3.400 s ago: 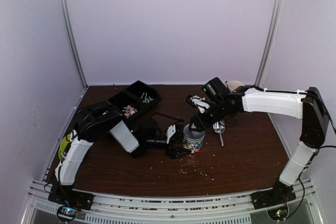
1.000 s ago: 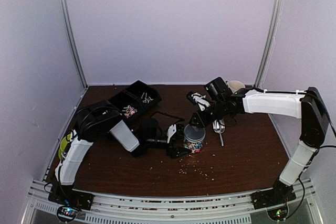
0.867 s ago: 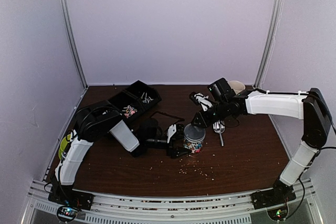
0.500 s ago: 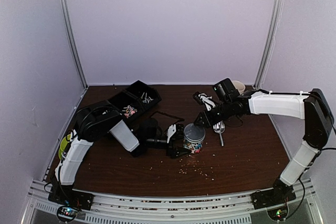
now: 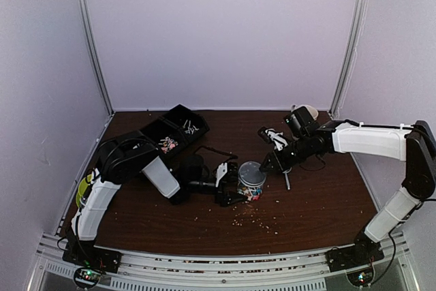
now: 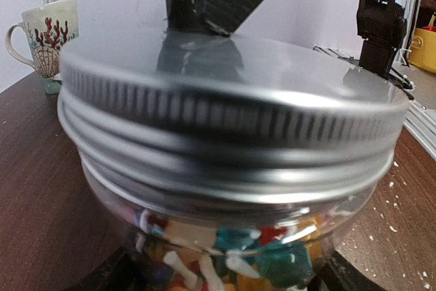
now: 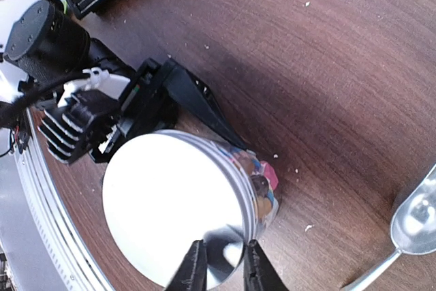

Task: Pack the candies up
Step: Screw the box lid onto the packing box.

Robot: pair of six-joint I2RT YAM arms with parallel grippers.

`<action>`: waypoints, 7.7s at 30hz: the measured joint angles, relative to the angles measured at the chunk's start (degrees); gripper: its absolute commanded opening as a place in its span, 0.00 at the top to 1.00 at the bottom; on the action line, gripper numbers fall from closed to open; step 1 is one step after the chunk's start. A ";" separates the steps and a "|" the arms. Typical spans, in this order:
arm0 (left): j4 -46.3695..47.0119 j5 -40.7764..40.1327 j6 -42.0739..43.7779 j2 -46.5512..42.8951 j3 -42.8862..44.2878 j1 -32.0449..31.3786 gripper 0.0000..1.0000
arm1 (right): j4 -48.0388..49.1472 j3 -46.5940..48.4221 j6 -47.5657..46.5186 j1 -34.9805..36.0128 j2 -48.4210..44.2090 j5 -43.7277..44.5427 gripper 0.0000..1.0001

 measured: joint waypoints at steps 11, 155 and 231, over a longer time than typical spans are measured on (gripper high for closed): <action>0.26 0.63 -1.16 0.00 0.00 0.15 0.20 | -8.09 3.34 -4.76 1.09 -0.52 2.62 0.18; 0.11 -2.21 1.18 0.50 0.50 1.11 0.21 | -4.13 10.78 -7.21 11.50 7.54 22.36 0.07; -2.10 -2.19 1.66 0.17 1.18 1.11 0.20 | -13.57 6.62 -7.89 18.23 3.45 25.49 0.01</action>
